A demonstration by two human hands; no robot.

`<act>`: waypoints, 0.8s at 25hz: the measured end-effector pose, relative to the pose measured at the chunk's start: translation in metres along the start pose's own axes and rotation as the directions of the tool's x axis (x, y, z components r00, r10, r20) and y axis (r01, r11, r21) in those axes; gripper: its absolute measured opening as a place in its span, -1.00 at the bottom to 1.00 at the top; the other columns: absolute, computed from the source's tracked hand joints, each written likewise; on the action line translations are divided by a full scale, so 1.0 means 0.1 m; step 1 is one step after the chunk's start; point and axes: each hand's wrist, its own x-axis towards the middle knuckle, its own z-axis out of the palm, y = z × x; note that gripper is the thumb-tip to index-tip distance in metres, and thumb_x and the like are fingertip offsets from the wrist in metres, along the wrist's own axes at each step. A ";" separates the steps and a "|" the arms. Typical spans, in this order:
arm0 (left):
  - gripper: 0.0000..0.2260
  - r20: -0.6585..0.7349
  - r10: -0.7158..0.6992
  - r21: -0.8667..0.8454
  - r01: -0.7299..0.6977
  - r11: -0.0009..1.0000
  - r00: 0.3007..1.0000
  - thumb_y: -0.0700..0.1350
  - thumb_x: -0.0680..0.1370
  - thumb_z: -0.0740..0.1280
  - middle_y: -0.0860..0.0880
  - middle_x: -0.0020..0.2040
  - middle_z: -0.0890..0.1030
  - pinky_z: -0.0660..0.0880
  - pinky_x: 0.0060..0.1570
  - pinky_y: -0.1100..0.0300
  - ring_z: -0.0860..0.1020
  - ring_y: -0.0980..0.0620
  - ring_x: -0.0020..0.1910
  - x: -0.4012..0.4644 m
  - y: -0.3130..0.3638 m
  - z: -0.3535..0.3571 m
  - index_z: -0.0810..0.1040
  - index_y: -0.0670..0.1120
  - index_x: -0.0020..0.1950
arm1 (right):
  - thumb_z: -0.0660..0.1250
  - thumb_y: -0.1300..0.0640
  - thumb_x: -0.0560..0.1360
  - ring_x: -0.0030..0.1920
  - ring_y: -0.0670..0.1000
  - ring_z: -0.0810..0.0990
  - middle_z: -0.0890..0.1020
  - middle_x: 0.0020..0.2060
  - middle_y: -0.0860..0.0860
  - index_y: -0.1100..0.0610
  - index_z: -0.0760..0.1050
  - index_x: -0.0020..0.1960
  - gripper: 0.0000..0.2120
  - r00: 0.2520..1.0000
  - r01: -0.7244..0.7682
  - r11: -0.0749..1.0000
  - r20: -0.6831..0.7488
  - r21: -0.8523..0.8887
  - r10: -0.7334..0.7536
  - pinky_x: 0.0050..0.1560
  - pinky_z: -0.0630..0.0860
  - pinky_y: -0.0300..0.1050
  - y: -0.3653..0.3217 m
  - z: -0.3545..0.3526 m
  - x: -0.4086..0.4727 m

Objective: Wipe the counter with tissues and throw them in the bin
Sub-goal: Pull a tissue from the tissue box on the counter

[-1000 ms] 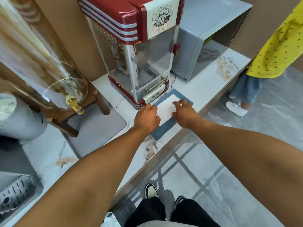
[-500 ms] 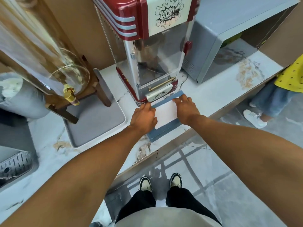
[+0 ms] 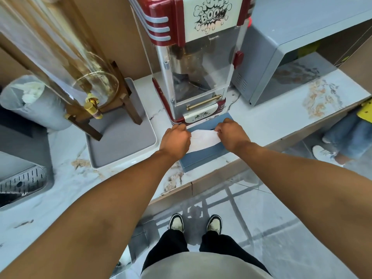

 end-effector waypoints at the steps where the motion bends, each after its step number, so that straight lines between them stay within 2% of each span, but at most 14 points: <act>1: -0.76 -0.008 -0.022 0.004 0.022 1.000 1.000 -0.17 0.64 0.22 -0.12 0.11 0.58 0.47 0.22 -0.02 0.49 -0.15 0.19 -0.03 -0.01 -0.03 0.68 -0.13 0.14 | 0.26 0.29 0.57 0.12 0.17 0.57 0.51 0.19 0.15 0.15 0.56 0.22 -0.74 1.000 0.021 1.000 -0.005 -0.008 -0.021 0.20 0.51 -0.03 -0.04 -0.02 -0.01; 5: -0.75 -0.050 -0.151 0.017 0.152 0.988 0.987 -0.17 0.64 0.20 -0.14 0.12 0.56 0.48 0.18 -0.02 0.50 -0.17 0.16 -0.27 -0.11 -0.15 0.68 -0.14 0.11 | 0.26 0.35 0.53 0.13 0.15 0.56 0.56 0.10 0.14 0.17 0.61 0.08 -0.78 0.987 0.152 0.988 -0.045 -0.024 -0.153 0.06 0.46 -0.12 -0.31 -0.11 0.01; 9: -0.75 -0.086 -0.301 0.008 0.303 0.953 0.950 -0.21 0.63 0.21 -0.17 0.12 0.56 0.50 0.15 -0.04 0.52 -0.20 0.13 -0.67 -0.33 -0.21 0.67 -0.16 0.13 | 0.24 0.36 0.56 0.23 0.12 0.49 0.58 0.12 0.13 0.20 0.58 0.12 -0.78 0.955 0.296 0.955 -0.023 0.015 -0.296 0.18 0.39 -0.12 -0.73 -0.07 -0.04; 12: -0.77 -0.126 -0.387 -0.006 0.390 0.921 0.913 -0.23 0.62 0.23 -0.18 0.08 0.57 0.53 0.10 -0.04 0.54 -0.21 0.06 -1.06 -0.51 -0.21 0.68 -0.18 0.11 | 0.25 0.35 0.53 0.14 0.18 0.55 0.58 0.10 0.18 0.21 0.61 0.07 -0.80 0.935 0.355 0.934 -0.038 0.043 -0.354 0.15 0.48 -0.05 -1.05 0.04 -0.15; 14: -0.78 -0.138 -0.422 -0.016 0.424 0.906 0.896 -0.23 0.62 0.24 -0.18 0.07 0.57 0.55 0.08 -0.05 0.55 -0.22 0.04 -1.29 -0.61 -0.20 0.68 -0.18 0.10 | 0.29 0.34 0.51 0.12 0.20 0.57 0.58 0.09 0.18 0.20 0.62 0.09 -0.79 0.920 0.391 0.920 0.007 0.037 -0.391 0.15 0.52 -0.01 -1.25 0.13 -0.23; 20: -0.79 -0.154 -0.524 -0.048 0.523 0.851 0.838 -0.25 0.61 0.26 -0.15 0.11 0.56 0.57 0.12 -0.07 0.56 -0.21 0.08 -2.19 -1.13 -0.10 0.67 -0.17 0.12 | 0.25 0.39 0.51 0.07 0.22 0.60 0.59 0.08 0.18 0.21 0.64 0.07 -0.75 0.875 0.480 0.877 0.068 0.003 -0.479 0.15 0.56 0.00 -2.11 0.43 -0.59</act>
